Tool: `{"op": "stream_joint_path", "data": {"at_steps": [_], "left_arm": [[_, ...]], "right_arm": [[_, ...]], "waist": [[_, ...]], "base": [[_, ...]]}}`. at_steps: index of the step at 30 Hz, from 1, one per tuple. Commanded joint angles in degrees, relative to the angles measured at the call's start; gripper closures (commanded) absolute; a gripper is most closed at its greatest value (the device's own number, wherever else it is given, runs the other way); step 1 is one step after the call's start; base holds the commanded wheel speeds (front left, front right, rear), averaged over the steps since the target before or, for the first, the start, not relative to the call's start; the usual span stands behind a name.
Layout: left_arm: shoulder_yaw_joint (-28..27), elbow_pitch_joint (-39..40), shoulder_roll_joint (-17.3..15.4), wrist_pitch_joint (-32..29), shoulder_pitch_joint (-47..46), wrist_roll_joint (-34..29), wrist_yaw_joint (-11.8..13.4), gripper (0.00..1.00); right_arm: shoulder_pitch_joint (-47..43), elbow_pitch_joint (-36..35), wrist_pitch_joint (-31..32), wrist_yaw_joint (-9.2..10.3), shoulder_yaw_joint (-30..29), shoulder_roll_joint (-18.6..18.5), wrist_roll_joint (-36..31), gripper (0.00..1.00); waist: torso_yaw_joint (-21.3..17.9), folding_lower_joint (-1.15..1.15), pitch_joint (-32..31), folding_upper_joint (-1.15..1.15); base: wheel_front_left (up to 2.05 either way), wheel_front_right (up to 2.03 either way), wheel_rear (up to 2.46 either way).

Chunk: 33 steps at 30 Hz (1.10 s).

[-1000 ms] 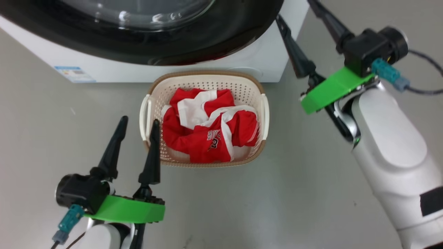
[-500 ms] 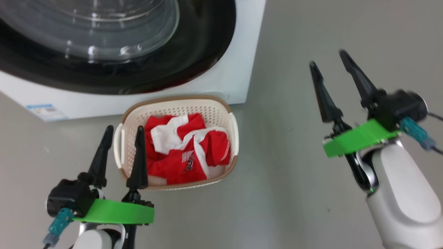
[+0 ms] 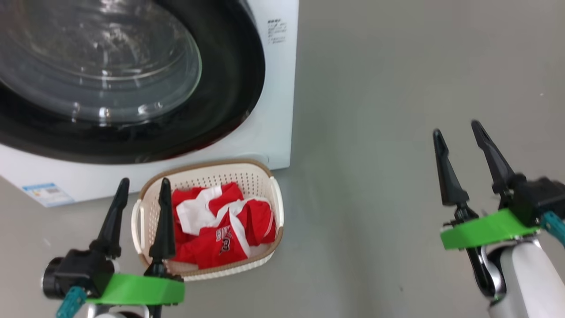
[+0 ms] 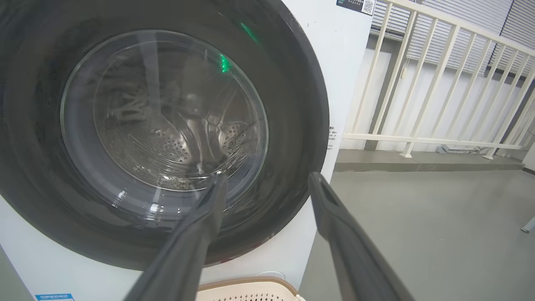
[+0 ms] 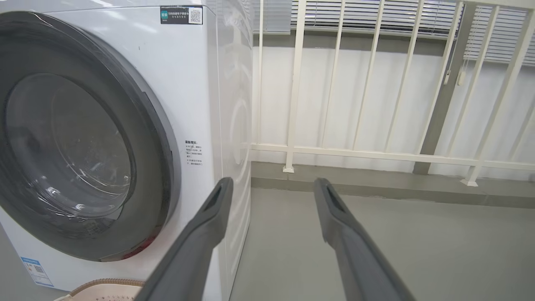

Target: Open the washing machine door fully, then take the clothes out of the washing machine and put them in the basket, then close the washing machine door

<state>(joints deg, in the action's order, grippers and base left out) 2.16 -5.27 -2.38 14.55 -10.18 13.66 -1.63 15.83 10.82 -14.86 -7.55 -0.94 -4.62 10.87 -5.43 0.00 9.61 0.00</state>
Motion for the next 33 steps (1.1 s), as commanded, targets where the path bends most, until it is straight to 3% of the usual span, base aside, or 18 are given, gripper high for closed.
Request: {"op": "stream_joint_path", "data": {"at_steps": [1,17,33], "left_arm": [[-2.18,2.27,-1.12,0.45,0.51,-1.32,-0.31,0.00],[-5.99,4.66,-1.18,0.45,11.09,-4.78,1.17,0.00],[-5.88,4.76,-0.91,0.45,13.20,-5.84,1.49,0.00]], "right_arm": [[-1.31,-2.45,-0.14,0.06,0.47,0.24,-0.71,0.00],[-16.24,-10.61,-0.14,0.06,0.03,1.36,-2.68,0.00],[-19.94,-12.61,-0.14,0.06,-1.84,1.72,-2.46,0.00]], "waist": [[-1.23,0.00,-2.12,0.00],[-0.96,0.00,-9.58,0.00],[-0.76,0.00,-10.44,0.00]], "base": [[0.00,0.00,0.00],[0.00,0.00,0.00],[0.00,0.00,0.00]]}}
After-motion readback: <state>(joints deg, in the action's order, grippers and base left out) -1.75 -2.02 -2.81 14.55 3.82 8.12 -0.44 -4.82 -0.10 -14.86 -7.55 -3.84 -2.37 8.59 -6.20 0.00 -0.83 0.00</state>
